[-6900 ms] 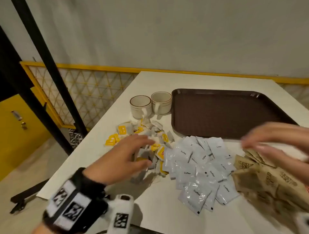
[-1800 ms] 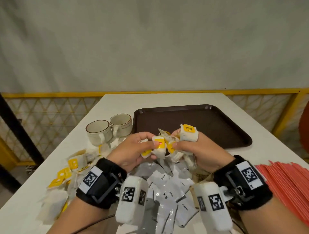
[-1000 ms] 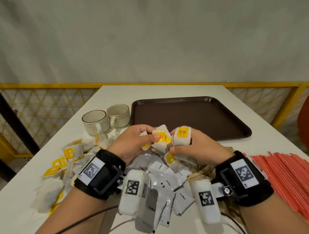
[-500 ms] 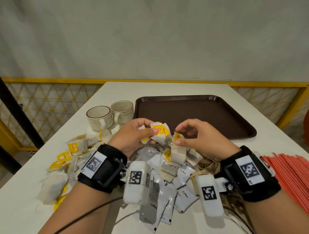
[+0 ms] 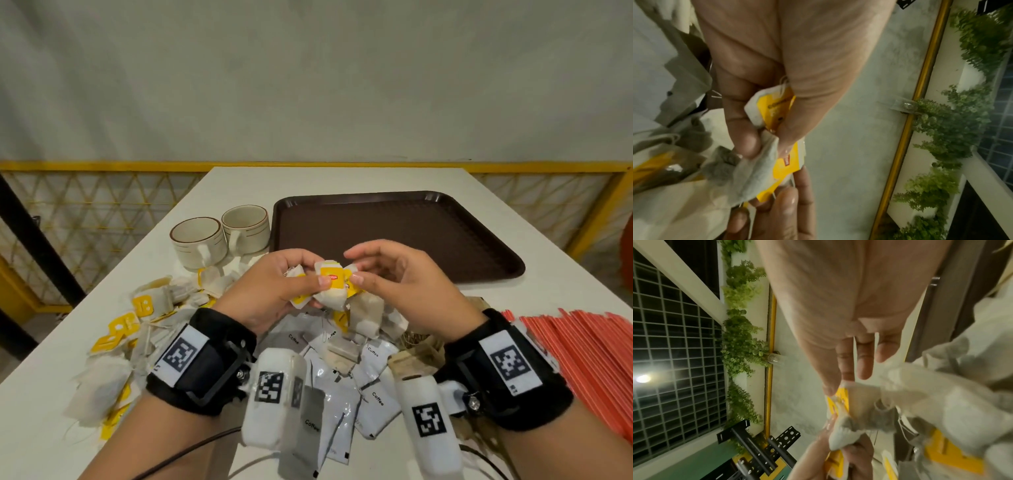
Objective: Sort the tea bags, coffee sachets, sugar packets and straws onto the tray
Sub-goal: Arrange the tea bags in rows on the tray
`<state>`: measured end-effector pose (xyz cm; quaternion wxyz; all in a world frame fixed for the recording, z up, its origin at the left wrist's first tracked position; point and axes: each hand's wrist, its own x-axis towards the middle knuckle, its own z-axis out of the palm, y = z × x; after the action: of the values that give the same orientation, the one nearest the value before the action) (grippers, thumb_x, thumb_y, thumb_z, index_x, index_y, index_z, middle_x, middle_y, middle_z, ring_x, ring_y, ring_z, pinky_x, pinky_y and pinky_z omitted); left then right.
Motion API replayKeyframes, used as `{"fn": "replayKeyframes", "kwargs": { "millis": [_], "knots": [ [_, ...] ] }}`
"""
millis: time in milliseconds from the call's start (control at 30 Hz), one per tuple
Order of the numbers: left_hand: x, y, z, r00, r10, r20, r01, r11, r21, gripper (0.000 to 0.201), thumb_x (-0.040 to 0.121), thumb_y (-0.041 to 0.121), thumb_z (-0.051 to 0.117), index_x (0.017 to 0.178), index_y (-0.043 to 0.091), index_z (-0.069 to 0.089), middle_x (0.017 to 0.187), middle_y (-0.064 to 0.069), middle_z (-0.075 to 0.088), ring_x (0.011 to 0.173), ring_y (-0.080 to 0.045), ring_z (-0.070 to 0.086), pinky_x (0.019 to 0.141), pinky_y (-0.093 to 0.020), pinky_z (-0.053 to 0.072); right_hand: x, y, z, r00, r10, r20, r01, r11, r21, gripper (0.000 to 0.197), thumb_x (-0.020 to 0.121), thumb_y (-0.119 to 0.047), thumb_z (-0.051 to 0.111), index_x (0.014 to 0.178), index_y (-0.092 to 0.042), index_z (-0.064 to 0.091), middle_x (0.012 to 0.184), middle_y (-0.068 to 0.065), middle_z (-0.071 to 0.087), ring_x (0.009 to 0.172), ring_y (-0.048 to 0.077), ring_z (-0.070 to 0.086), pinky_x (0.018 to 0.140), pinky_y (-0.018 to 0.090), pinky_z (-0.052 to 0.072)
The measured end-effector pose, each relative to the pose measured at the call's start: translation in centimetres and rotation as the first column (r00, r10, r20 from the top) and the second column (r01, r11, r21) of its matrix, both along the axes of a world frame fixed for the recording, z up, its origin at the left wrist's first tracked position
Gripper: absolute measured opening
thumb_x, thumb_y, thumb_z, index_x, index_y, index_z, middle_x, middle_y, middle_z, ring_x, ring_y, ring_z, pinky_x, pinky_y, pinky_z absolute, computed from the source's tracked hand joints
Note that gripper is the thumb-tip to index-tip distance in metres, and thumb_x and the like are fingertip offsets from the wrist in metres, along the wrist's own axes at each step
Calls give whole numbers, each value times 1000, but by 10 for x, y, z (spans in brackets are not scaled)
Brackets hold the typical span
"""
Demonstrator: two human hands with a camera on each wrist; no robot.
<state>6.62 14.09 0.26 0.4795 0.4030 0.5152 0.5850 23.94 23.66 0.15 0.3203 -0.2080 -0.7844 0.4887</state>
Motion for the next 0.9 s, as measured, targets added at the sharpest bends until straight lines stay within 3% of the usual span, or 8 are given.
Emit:
{"fn": "replayKeyframes", "kwargs": {
  "millis": [67, 167, 300, 400, 500, 600, 733, 900],
  "knots": [
    [2, 0, -2, 1000, 6, -22, -6, 1000, 0, 22, 67, 11, 70, 87, 5, 67, 78, -10, 62, 64, -21, 61, 56, -25, 53, 1, 1, -1, 999, -43, -8, 44, 999, 11, 20, 83, -7, 71, 99, -19, 70, 87, 5, 71, 86, 19, 66, 81, 27, 54],
    [3, 1, -3, 998, 52, 22, -53, 998, 17, 8, 80, 3, 65, 88, 5, 66, 86, -14, 61, 63, -20, 60, 56, -23, 54, 6, 6, -1, 990, -138, -31, 138, 990, 10, 17, 83, -6, 69, 96, -17, 72, 86, 2, 71, 85, 13, 67, 80, 27, 54],
    [4, 2, -3, 993, 106, 51, -108, 993, 43, 12, 87, -2, 58, 89, 6, 66, 90, -15, 60, 57, -15, 60, 53, -18, 53, 10, 10, 5, 951, -233, -205, 228, 973, -47, 16, 85, -4, 67, 86, -20, 71, 84, -2, 72, 80, 12, 66, 74, 23, 52],
    [6, 2, -3, 992, 120, 38, -122, 991, 50, 14, 86, -4, 58, 88, 7, 66, 90, -14, 59, 57, -14, 60, 53, -19, 53, 8, 5, 9, 932, -214, -291, 165, 969, -183, 16, 86, -3, 64, 85, -18, 69, 79, -3, 69, 74, 10, 63, 65, 22, 50],
    [9, 4, -4, 986, 165, 13, -166, 985, 46, 13, 87, -5, 59, 84, 7, 64, 85, -11, 57, 54, -14, 59, 52, -19, 53, 5, -3, 10, 938, -84, -335, -46, 931, -362, 22, 81, -1, 63, 100, -12, 66, 77, -1, 67, 69, 11, 64, 61, 23, 53],
    [11, 5, -6, 985, 169, 33, -171, 984, 54, 14, 87, -5, 58, 80, 8, 62, 82, -13, 55, 52, -16, 57, 50, -20, 52, 0, -9, 6, 954, 1, -301, -126, 910, -395, 37, 75, 0, 67, 110, -9, 64, 78, 2, 65, 72, 12, 64, 68, 26, 56],
    [15, 3, -5, 995, 61, 75, -66, 996, 55, 11, 85, -4, 58, 82, 6, 63, 79, -16, 55, 53, -18, 58, 52, -23, 53, -4, -9, 0, 970, -104, -221, 23, 940, -340, 32, 81, 8, 64, 108, -10, 66, 82, 6, 63, 73, 11, 64, 66, 21, 54],
    [17, 1, -3, 998, 28, 48, -30, 999, 28, 11, 87, -3, 57, 83, 6, 61, 78, -13, 58, 57, -21, 59, 56, -25, 54, -4, -10, -2, 973, -122, -194, 61, 954, -295, 30, 84, 5, 64, 107, -14, 69, 88, 6, 62, 77, 10, 61, 66, 17, 51]
  ]
}}
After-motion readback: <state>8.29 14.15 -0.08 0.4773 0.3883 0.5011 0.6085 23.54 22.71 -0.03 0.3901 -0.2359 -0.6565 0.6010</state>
